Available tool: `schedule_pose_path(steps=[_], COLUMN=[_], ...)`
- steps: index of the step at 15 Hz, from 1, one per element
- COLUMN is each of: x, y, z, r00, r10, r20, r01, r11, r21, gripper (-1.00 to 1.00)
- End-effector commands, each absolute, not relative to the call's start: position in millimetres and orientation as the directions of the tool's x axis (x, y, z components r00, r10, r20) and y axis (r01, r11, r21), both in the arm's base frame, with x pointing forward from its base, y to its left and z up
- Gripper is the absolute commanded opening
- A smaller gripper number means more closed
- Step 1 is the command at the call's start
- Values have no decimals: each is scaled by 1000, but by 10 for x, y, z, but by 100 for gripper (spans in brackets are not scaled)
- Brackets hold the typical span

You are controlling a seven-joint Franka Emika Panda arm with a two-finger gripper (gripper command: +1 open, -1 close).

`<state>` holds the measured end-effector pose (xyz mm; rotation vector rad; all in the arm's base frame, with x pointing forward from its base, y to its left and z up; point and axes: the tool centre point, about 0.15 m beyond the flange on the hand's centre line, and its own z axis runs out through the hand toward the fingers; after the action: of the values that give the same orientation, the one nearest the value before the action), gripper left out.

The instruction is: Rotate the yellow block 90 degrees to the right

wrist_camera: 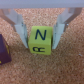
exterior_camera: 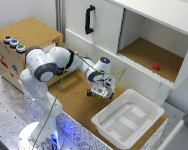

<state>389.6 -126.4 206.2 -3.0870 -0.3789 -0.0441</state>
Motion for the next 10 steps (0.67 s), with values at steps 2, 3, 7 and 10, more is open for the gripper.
schedule_pose_path(steps=[2,3,7,10], x=[3854,3845,3825,3808], y=[-1342,-1336,-1210,-1168], z=[2237,2322,2548,2647], r00=[980,981,985,998], r10=[199,188,172,55], r20=[19,40,31,38], r01=[198,187,171,55], r11=[-980,-982,-985,-998], r21=[26,30,27,-7], gripper=[-100,-100,-100,-100])
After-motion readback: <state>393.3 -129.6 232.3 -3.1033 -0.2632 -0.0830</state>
